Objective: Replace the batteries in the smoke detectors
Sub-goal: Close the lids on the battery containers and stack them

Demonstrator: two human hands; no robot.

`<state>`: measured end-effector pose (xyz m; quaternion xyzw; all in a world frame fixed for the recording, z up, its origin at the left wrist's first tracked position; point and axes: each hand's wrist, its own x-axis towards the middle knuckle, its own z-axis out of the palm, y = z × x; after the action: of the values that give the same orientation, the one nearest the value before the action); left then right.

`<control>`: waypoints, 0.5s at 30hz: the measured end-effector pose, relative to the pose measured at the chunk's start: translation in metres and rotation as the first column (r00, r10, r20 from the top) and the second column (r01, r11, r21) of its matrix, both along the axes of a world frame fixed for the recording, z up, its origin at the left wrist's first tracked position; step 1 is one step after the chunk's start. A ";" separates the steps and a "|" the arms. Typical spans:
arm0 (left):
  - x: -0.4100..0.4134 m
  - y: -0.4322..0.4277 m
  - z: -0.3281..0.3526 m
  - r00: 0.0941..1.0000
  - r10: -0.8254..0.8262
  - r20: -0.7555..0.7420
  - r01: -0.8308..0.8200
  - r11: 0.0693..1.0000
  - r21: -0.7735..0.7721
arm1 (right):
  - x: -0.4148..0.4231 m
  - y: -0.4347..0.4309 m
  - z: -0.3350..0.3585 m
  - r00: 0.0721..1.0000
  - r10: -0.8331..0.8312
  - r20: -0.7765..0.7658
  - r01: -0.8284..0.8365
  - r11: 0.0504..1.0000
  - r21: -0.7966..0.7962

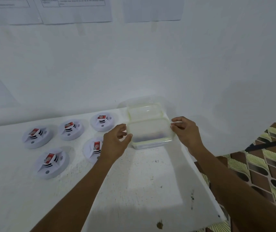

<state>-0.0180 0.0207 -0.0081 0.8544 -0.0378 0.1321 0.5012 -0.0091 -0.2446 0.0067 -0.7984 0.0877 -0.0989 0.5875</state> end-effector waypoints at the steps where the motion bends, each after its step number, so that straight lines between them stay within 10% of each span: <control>1: -0.001 -0.003 0.000 1.000 0.014 -0.017 -0.015 1.000 -0.027 | -0.001 0.003 -0.001 1.000 -0.020 0.004 0.020 1.000 -0.002; 8: -0.001 -0.007 0.000 0.997 0.042 -0.057 -0.044 0.998 -0.037 | -0.003 0.008 -0.003 0.999 -0.032 0.011 0.033 0.996 -0.081; 15: 0.006 -0.008 0.006 0.954 -0.253 -0.161 0.290 0.916 0.277 | 0.010 -0.011 0.007 0.869 0.477 -0.133 -0.492 0.806 -0.328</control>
<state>-0.0120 0.0132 -0.0016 0.9128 -0.1449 0.0017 0.3818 0.0006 -0.2560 0.0140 -0.8879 -0.1250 0.0577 0.4390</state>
